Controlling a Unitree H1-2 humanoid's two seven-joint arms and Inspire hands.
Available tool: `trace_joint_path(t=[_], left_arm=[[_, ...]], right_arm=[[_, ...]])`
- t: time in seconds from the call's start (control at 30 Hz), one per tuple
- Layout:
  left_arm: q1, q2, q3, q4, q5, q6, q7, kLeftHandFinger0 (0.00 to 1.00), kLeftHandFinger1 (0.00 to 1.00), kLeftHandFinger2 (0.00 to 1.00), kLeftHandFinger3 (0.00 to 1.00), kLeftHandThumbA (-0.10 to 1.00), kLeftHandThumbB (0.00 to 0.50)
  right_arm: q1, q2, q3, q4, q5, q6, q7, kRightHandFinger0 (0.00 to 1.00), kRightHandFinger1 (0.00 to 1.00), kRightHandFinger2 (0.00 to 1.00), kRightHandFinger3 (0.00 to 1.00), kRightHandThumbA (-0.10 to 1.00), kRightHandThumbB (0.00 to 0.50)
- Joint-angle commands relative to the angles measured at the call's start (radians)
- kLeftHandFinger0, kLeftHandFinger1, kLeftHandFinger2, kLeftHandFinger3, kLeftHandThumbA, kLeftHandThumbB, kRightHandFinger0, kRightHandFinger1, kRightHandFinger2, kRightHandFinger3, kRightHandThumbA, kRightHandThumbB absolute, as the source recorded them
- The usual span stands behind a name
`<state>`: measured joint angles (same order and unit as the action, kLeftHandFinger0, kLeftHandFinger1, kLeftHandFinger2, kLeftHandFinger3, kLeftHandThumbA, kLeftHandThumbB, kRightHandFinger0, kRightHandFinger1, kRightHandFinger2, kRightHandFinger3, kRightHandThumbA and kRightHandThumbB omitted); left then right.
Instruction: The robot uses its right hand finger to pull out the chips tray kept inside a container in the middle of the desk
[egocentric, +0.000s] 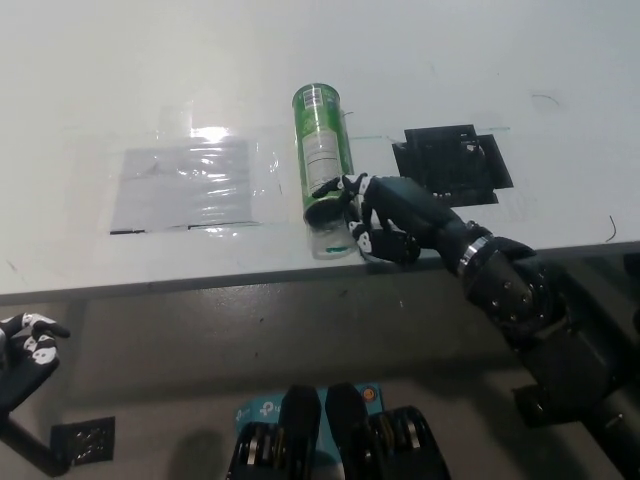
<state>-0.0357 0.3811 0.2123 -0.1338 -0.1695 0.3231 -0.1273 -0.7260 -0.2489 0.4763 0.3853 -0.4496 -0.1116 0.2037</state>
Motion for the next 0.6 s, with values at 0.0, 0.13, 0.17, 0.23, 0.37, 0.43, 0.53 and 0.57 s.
trace_joint_path(t=[0.0,0.13,0.17,0.23,0.37,0.43,0.53,0.57], left_arm=[[-0.024,0.04,0.0,-0.041,0.007,0.018,-0.017,0.0,0.0,0.0,0.14,-0.1,0.048],[-0.023,0.045,0.002,-0.042,0.013,0.013,-0.017,0.0,0.0,0.0,0.14,-0.1,0.048],[-0.023,0.046,0.003,-0.043,0.013,0.015,-0.017,0.0,0.0,0.0,0.14,-0.1,0.049],[-0.023,0.056,0.0,-0.046,0.018,0.009,-0.022,0.0,0.0,0.0,0.13,-0.1,0.043],[-0.031,0.068,-0.004,-0.051,0.021,0.014,-0.026,0.0,0.0,0.0,0.11,-0.1,0.048],[-0.036,0.067,-0.002,-0.052,0.014,0.019,-0.026,0.0,0.0,0.0,0.11,-0.1,0.048],[-0.046,0.069,-0.006,-0.052,0.022,0.022,-0.028,0.0,0.0,0.0,0.11,-0.1,0.035],[-0.047,0.068,-0.004,-0.051,0.019,0.022,-0.028,0.0,0.0,0.0,0.13,-0.1,0.024]], right_arm=[[-0.024,-0.018,0.006,-0.004,-0.052,-0.065,-0.005,0.15,0.29,0.62,0.76,-0.1,0.113],[0.012,-0.039,0.028,-0.019,-0.09,-0.08,-0.007,0.1,0.23,0.63,0.76,-0.1,0.126],[0.015,-0.04,0.029,-0.018,-0.091,-0.085,-0.006,0.11,0.25,0.63,0.76,-0.1,0.115],[0.038,-0.049,0.035,-0.026,-0.1,-0.089,-0.002,0.14,0.28,0.63,0.77,-0.1,0.108],[0.071,-0.049,0.055,-0.015,-0.149,-0.103,-0.029,0.01,0.1,0.62,0.75,-0.1,0.107],[0.078,-0.034,0.057,0.014,-0.152,-0.136,-0.055,0.13,0.22,0.62,0.74,-0.1,0.088],[0.082,-0.019,0.06,0.047,-0.153,-0.183,-0.084,0.13,0.23,0.59,0.73,-0.1,0.077],[0.083,-0.016,0.07,0.05,-0.169,-0.185,-0.087,0.17,0.27,0.59,0.74,-0.1,0.062]])
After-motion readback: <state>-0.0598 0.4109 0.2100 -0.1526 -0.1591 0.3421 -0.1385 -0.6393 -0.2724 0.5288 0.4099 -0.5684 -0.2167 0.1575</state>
